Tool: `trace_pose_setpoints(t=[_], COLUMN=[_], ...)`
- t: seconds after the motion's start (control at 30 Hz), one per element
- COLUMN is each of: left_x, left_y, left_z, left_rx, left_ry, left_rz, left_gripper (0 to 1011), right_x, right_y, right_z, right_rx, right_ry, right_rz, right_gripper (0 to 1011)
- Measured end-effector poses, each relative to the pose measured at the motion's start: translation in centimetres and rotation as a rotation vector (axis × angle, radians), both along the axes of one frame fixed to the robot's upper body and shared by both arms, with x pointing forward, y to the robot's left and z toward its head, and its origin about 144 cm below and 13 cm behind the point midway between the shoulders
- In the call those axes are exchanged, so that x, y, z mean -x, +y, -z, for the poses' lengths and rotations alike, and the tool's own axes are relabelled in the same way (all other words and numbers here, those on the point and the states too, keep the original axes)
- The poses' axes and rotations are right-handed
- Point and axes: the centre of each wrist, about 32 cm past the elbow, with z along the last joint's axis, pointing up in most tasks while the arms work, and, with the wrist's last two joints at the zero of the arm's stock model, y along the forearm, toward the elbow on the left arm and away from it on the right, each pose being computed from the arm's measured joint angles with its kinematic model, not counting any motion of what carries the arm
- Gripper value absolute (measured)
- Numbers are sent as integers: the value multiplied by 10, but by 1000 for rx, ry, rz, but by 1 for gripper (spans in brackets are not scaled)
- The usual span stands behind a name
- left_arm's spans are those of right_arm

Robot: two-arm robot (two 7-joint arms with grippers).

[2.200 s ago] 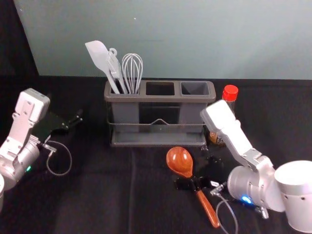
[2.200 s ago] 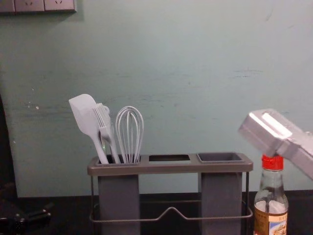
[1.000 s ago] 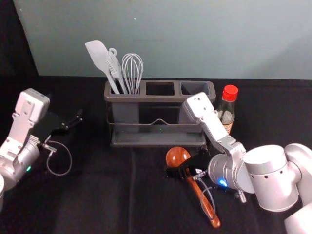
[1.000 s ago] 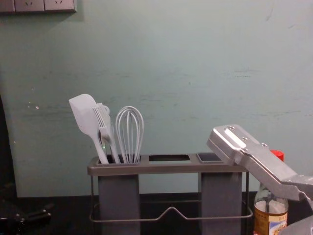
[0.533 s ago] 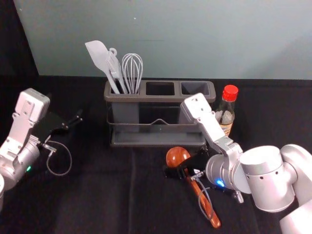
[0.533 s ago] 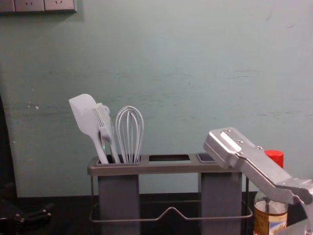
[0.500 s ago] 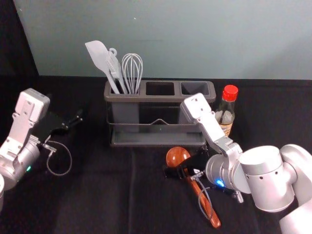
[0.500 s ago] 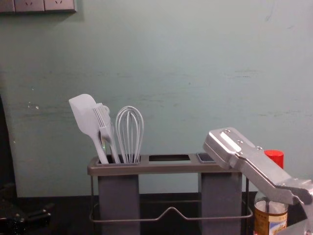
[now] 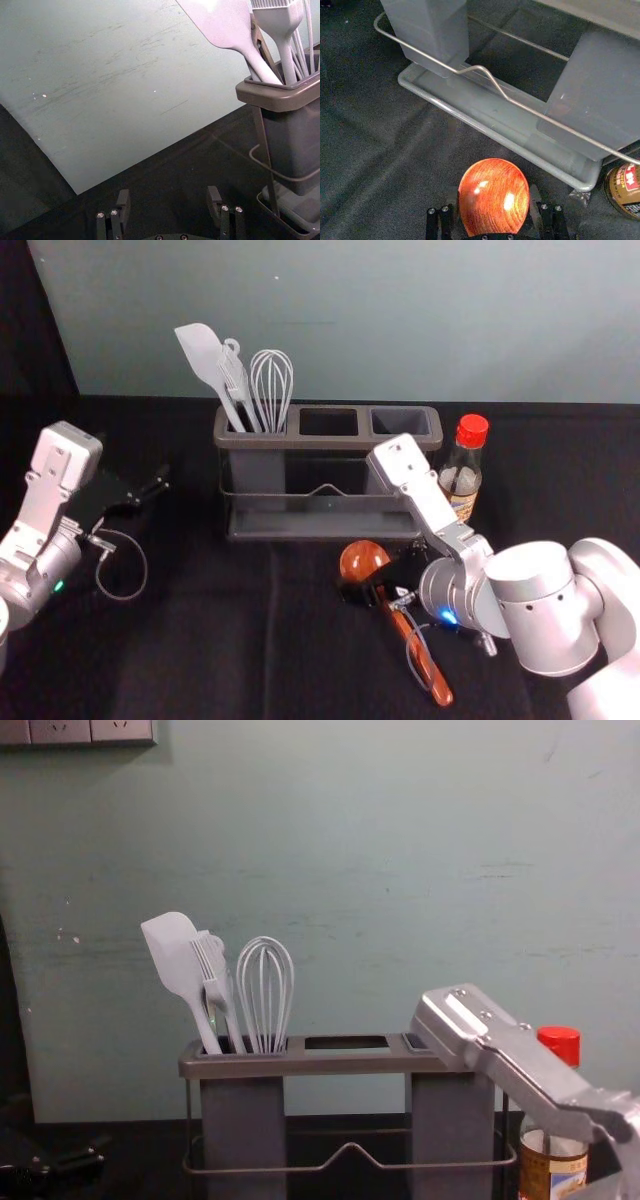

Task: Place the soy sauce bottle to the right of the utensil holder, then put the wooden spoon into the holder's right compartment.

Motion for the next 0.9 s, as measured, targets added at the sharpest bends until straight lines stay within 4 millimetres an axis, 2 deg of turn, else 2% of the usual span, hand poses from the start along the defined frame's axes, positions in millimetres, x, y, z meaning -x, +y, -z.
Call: trace_pose_setpoints(t=[0.3,0.53,0.77,0.9], left_x=[0,0,0,0], left_y=[0,0,0,0], left_z=[0,0,0,0], left_rx=[0,0,0,0], left_ry=[0,0,0,0], left_rz=[0,0,0,0], left_gripper=[1005,1005,1005,1005], right_x=[13,29,43,53], right_y=[-5,-20,-35,-48], right_z=[-22,-45,-51,-47], right_rx=[-17,-41,-111,-204], right_ry=[-56,-95,-193,-329], right_rz=[-50,-222,-315,-310], right_gripper=[837,837,837,838])
